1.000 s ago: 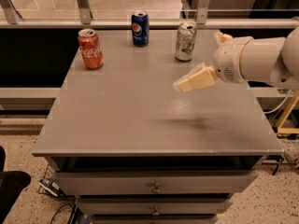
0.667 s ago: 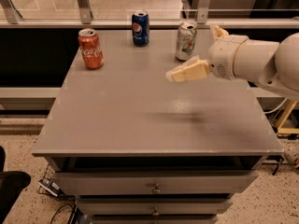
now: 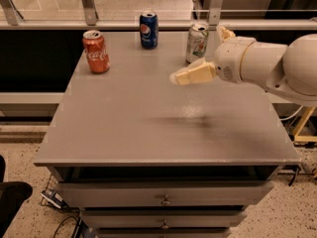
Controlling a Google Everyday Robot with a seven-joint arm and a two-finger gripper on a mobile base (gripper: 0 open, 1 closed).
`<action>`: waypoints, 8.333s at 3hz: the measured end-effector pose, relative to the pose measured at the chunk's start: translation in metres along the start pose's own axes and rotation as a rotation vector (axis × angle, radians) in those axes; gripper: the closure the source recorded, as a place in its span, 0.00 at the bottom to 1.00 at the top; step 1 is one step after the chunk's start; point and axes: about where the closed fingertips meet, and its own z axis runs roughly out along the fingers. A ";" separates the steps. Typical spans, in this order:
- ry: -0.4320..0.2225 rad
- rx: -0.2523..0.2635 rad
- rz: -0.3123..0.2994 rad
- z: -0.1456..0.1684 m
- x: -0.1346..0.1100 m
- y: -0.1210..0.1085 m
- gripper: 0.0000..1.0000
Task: Knock coke can over
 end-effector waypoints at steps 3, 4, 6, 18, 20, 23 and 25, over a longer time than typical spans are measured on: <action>-0.119 -0.141 0.102 0.094 -0.009 0.050 0.00; -0.117 -0.170 0.112 0.122 -0.018 0.059 0.00; -0.162 -0.216 0.173 0.183 -0.028 0.078 0.00; -0.251 -0.302 0.144 0.291 -0.067 0.121 1.00; -0.056 -0.313 0.028 0.253 -0.084 0.124 1.00; 0.402 -0.293 -0.235 0.203 -0.087 0.139 1.00; 0.610 -0.277 -0.379 0.202 -0.056 0.127 1.00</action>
Offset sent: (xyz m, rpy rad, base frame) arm 0.0403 0.1001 -0.0330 0.2015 0.0259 0.1560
